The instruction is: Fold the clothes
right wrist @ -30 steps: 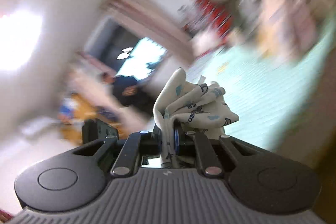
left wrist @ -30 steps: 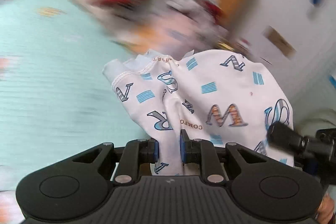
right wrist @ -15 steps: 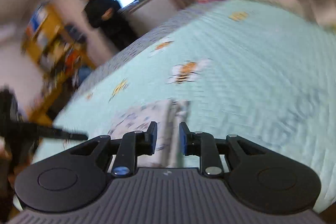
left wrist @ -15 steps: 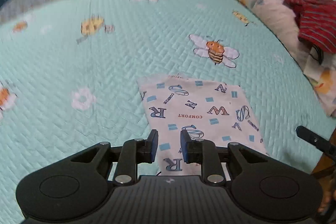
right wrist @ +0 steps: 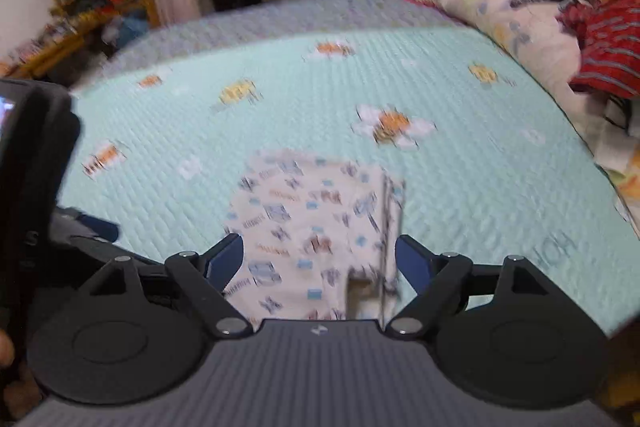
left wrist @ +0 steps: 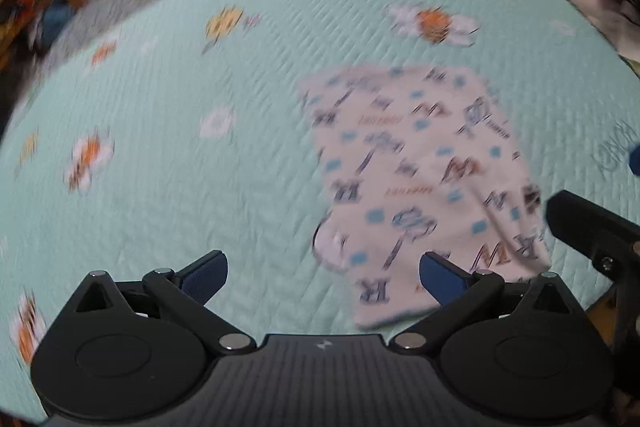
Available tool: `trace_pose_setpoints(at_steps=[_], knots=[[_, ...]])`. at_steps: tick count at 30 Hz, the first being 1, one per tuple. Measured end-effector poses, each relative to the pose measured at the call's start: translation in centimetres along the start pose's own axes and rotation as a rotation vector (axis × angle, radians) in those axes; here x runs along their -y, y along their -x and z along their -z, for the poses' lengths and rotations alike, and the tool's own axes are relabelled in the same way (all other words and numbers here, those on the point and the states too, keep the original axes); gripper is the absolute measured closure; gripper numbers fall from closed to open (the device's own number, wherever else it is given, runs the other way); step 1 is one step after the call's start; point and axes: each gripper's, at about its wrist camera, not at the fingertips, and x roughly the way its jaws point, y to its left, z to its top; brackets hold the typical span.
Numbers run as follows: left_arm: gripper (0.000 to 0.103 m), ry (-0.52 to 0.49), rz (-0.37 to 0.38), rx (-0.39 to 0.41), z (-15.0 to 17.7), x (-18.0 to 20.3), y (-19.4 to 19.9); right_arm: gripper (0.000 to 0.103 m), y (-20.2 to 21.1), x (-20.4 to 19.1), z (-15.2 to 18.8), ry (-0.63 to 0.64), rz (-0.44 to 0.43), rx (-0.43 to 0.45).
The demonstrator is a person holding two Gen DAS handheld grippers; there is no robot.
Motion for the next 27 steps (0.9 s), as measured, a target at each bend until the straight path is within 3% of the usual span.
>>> trace_pose_setpoints(at_steps=[5, 9, 27], knots=[[0.001, 0.101, 0.075, -0.099, 0.9, -1.1, -0.4, 0.019, -0.8, -0.5, -0.5, -0.024, 0.041, -0.075], [0.001, 0.12, 0.107, -0.114, 1.3, -0.7, -0.1, 0.019, -2.8, -0.2, -1.2, -0.036, 0.132, -0.193], [0.001, 0.089, 0.102, -0.128, 1.1, 0.9, -0.5, 0.019, -3.3, 0.9, -0.2, -0.07, 0.1, -0.212]])
